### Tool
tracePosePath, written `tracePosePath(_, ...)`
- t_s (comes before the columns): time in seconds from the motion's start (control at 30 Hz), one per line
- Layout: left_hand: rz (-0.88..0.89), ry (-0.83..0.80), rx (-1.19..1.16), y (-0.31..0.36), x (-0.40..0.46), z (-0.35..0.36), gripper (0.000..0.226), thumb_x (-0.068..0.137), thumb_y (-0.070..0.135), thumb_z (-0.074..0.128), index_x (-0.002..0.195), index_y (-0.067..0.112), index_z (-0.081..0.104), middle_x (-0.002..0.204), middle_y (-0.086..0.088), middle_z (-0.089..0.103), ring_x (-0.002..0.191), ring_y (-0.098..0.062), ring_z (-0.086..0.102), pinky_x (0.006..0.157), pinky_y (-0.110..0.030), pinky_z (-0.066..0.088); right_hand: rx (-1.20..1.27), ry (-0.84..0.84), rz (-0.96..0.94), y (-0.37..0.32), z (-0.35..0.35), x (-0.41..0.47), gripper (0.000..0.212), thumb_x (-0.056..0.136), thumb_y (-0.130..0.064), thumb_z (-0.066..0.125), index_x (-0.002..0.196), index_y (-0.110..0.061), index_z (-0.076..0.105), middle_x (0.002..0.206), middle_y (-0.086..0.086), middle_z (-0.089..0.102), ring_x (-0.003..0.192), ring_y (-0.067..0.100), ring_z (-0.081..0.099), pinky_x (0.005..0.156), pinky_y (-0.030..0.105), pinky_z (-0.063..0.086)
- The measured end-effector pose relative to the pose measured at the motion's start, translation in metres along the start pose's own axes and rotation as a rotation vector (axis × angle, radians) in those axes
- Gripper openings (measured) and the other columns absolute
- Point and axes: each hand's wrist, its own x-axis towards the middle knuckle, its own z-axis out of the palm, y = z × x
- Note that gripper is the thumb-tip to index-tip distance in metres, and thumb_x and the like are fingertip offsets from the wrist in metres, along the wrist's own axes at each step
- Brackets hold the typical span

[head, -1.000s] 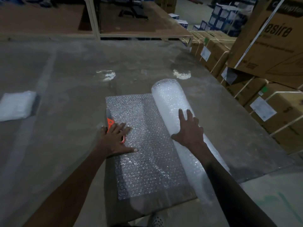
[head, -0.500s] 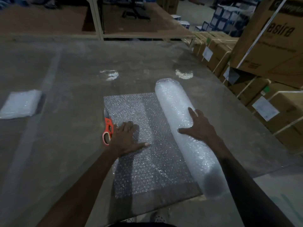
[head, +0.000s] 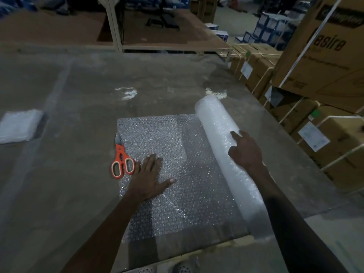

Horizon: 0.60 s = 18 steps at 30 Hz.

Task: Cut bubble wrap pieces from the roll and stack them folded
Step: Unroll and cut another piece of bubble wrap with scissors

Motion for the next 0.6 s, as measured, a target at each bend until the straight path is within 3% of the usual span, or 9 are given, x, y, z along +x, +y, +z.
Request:
tracePosePath(0.07, 0.000, 0.011, -0.004, -0.001, 0.000, 0.001, 0.108, 0.079, 0.094, 0.016, 0.161, 0.024, 0.007, 0.168, -0.003, -0.005, 0.154, -0.022, -0.007, 0.122, -0.051, -0.007, -0.018, 0.071, -0.017, 0.006, -0.001, 0.002, 0.061, 0.095, -0.016, 0.053, 0.155, -0.017, 0.040, 0.164, 0.010, 0.031, 0.140, 0.038, 0.042, 0.110, 0.051, 0.041)
tracePosePath(0.13, -0.001, 0.012, -0.005, -0.002, -0.001, 0.002, 0.106, 0.080, 0.093, 0.019, 0.161, 0.025, 0.006, 0.168, -0.002, -0.005, 0.154, -0.021, -0.008, 0.122, -0.050, -0.008, -0.004, 0.099, -0.080, 0.011, 0.003, 0.000, 0.058, 0.101, -0.029, 0.045, 0.156, -0.015, 0.037, 0.163, 0.014, 0.032, 0.139, 0.041, 0.044, 0.109, 0.053, 0.043)
tracePosePath(0.2, -0.001, 0.018, -0.015, -0.003, -0.002, 0.002, 0.104, 0.080, 0.093, 0.019, 0.161, 0.027, 0.006, 0.168, -0.001, -0.005, 0.154, -0.019, -0.008, 0.123, -0.050, -0.007, -0.004, 0.030, -0.097, 0.019, 0.007, 0.001, 0.071, 0.100, -0.053, 0.046, 0.161, -0.021, 0.027, 0.166, 0.013, 0.024, 0.145, 0.039, 0.035, 0.113, 0.053, 0.038)
tracePosePath(0.27, -0.002, 0.016, -0.024, -0.004, -0.003, 0.002, 0.104, 0.080, 0.093, 0.019, 0.160, 0.029, 0.006, 0.168, 0.001, -0.006, 0.154, -0.018, -0.008, 0.123, -0.050, -0.006, -0.034, -0.059, -0.066, 0.030, 0.008, 0.004, 0.090, 0.092, -0.065, 0.057, 0.163, -0.032, 0.013, 0.170, 0.007, 0.011, 0.151, 0.035, 0.024, 0.117, 0.051, 0.032)
tracePosePath(0.6, 0.018, 0.052, 0.002, -0.008, -0.004, 0.006, 0.097, 0.086, 0.087, 0.028, 0.160, 0.028, 0.010, 0.168, -0.001, 0.000, 0.154, -0.021, -0.002, 0.122, -0.049, -0.003, 0.083, -0.136, 0.044, 0.053, 0.005, 0.018, 0.099, 0.086, -0.063, 0.068, 0.162, -0.041, 0.007, 0.171, 0.000, 0.006, 0.154, 0.029, 0.021, 0.119, 0.052, 0.029)
